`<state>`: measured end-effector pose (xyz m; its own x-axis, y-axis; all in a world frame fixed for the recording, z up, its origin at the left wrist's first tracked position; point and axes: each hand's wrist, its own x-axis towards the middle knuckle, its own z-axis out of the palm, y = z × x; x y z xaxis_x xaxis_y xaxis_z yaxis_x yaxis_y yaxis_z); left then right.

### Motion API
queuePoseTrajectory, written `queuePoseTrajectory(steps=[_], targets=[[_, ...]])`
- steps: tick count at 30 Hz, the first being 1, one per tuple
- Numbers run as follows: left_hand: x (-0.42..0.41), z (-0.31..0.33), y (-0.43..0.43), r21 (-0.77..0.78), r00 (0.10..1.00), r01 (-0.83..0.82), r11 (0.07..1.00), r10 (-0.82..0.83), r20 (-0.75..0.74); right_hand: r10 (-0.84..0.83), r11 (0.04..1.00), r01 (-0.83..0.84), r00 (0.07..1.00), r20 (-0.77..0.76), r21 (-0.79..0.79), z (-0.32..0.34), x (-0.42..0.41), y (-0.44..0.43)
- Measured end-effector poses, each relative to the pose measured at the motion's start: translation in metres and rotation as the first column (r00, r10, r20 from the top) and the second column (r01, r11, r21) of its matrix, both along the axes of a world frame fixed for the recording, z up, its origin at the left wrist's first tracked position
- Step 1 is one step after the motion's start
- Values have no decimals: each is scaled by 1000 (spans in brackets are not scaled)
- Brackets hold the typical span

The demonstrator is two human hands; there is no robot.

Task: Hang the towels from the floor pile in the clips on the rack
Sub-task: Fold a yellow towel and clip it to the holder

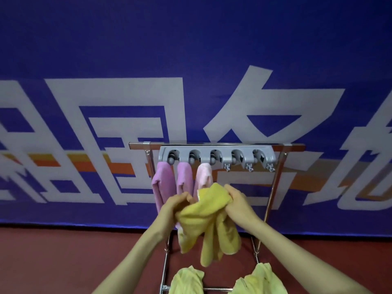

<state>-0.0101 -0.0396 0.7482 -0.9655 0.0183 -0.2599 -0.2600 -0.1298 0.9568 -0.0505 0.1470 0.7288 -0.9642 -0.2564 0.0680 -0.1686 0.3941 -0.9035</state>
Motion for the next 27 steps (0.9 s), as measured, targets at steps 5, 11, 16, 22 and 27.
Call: queuePoseTrajectory(steps=[5,11,16,22,27], targets=[[-10,-9,23,28,955,-96,995,85,283,88,996,-89,983,-160,3,10,1,4],[-33,2,33,131,981,-154,979,136,138,204,978,-189,957,-206,91,6,-8,9],[-42,15,30,-35,984,-178,983,178,15,257,958,-224,948,-186,181,-2,-6,8],[-43,41,31,92,989,-118,989,126,-83,210,973,-213,977,41,92,-8,-6,13],[-37,61,32,91,975,-71,993,89,-205,116,991,-106,984,133,-80,-3,-5,12]])
